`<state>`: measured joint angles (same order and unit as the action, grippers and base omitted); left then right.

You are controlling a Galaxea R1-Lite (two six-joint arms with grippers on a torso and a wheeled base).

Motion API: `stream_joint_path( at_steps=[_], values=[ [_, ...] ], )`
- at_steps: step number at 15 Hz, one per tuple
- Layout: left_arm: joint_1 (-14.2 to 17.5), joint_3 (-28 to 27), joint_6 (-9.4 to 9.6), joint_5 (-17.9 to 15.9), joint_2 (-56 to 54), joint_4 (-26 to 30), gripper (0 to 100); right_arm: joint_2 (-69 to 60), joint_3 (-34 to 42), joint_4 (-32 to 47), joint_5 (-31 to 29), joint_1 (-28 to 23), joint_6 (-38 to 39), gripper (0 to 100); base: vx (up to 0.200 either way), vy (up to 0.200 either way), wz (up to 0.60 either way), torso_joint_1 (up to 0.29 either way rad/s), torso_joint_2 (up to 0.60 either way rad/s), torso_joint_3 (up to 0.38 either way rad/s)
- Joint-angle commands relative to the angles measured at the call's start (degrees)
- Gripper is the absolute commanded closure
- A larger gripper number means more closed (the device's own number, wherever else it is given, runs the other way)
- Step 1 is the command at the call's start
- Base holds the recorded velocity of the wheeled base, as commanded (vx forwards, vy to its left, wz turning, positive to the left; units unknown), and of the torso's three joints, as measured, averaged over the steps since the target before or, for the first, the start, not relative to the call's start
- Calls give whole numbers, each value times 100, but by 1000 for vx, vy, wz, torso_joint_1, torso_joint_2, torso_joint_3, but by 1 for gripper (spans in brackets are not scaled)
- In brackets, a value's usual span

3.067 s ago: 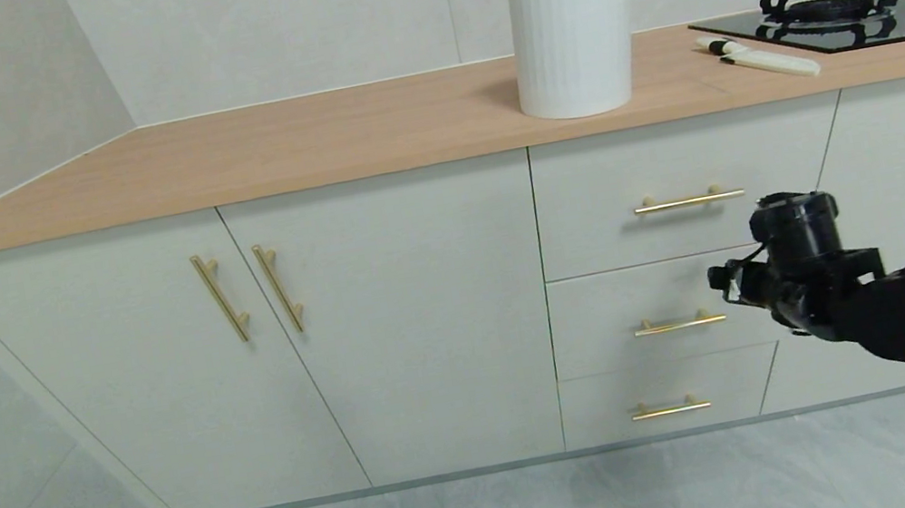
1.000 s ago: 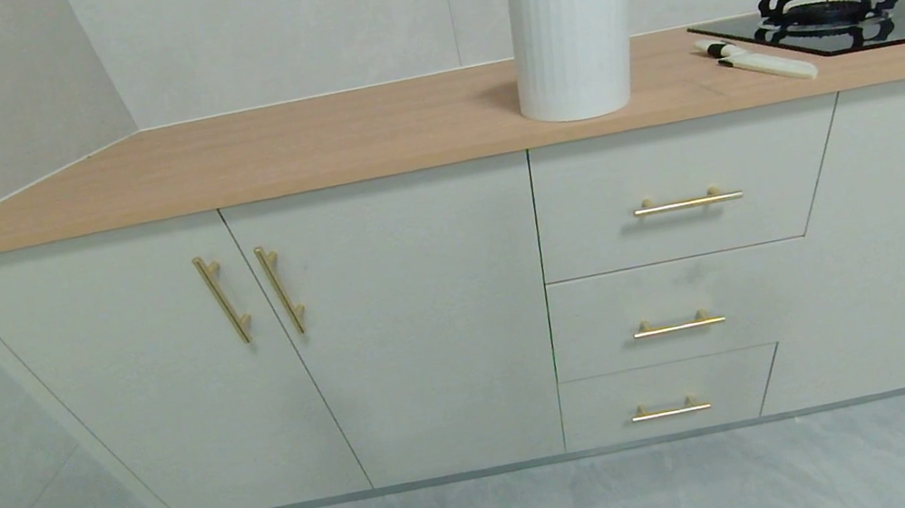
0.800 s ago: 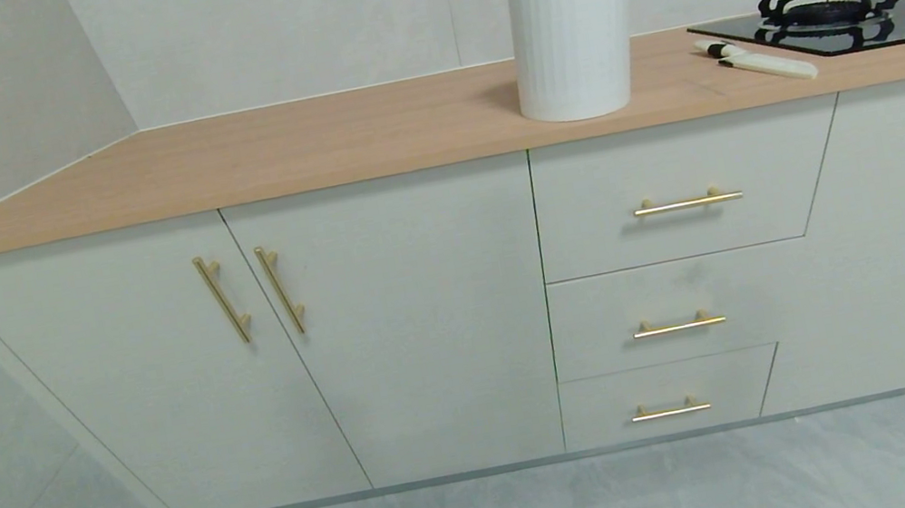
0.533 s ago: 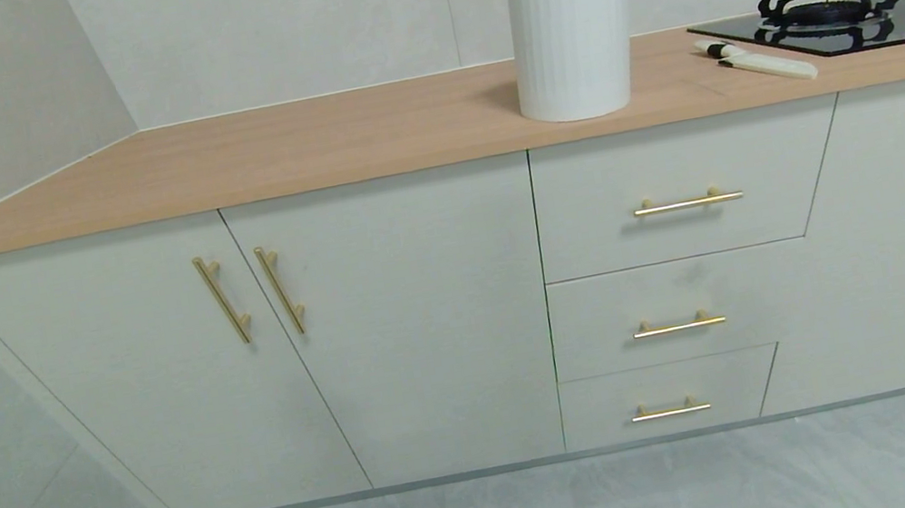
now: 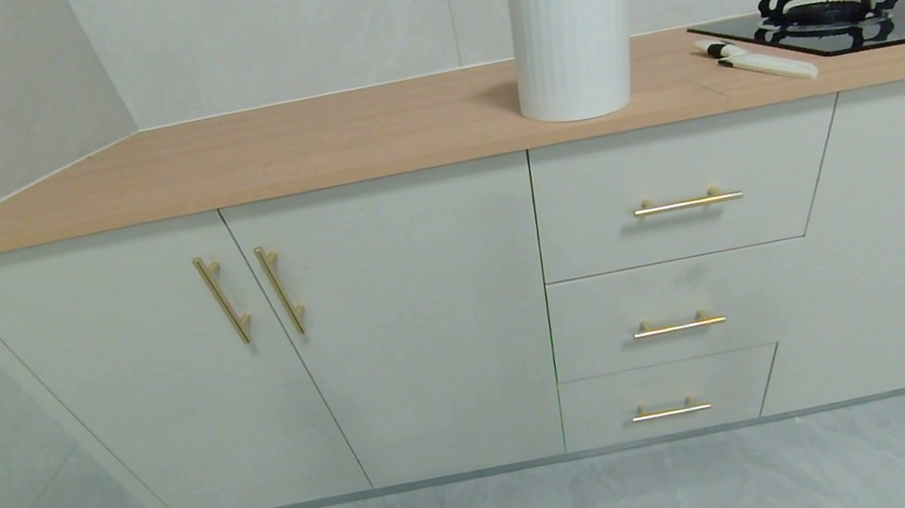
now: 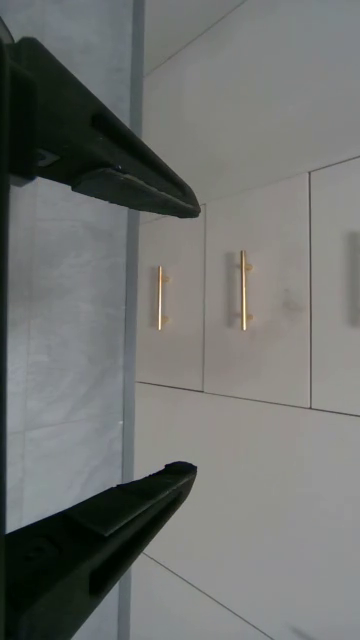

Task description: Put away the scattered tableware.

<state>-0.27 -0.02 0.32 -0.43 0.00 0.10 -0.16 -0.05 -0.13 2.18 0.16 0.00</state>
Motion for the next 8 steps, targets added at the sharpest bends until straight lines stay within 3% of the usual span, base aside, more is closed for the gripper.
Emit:
stream_joint_path(
  at_steps=[1, 7, 8],
  values=[
    [0, 2, -5, 8, 0, -1, 0, 16, 5, 13, 2, 2, 0, 0, 0, 0, 0, 0, 0, 0],
    [0, 2, -23, 16, 0, -1, 0, 16, 5, 13, 2, 2, 0, 0, 0, 0, 0, 0, 0, 0],
    [0, -6, -23, 16, 0, -1, 0, 16, 5, 13, 2, 2, 0, 0, 200, 0, 0, 2, 2, 2]
  ],
)
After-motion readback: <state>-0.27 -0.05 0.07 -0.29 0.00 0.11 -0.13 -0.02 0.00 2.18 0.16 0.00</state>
